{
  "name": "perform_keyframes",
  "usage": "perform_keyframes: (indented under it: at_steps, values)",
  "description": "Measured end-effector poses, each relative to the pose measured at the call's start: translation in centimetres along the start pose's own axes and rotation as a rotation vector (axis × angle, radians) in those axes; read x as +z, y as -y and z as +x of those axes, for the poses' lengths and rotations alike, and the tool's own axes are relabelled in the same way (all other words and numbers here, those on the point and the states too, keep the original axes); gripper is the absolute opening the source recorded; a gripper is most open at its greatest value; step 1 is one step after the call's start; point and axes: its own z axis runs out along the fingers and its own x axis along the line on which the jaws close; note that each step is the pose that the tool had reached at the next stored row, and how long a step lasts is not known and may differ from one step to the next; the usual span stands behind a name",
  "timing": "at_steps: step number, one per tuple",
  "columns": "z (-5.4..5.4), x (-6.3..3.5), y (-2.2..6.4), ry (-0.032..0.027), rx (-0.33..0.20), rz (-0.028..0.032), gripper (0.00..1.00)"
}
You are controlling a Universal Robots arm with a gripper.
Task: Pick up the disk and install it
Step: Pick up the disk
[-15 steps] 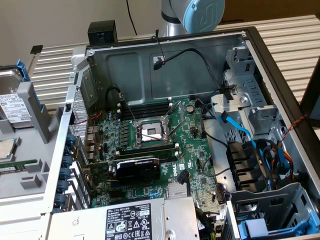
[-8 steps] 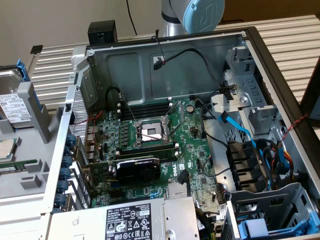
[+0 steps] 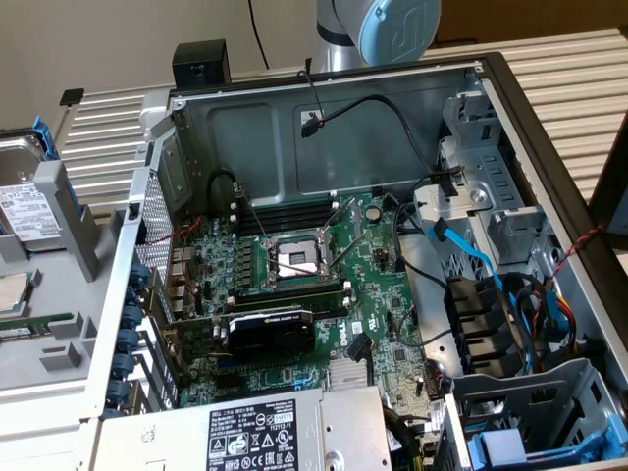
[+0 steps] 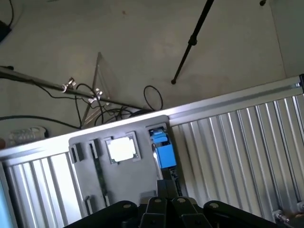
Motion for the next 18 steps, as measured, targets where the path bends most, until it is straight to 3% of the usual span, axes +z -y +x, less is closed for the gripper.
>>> perform_keyframes:
  at_steps: [5,18]
  values:
    - [-0.01,0.01,0.0,-0.0028,-0.073,0.0015,0.11]
    - [-0.01,0.03,0.0,-0.0016,-0.078,0.0013,0.11]
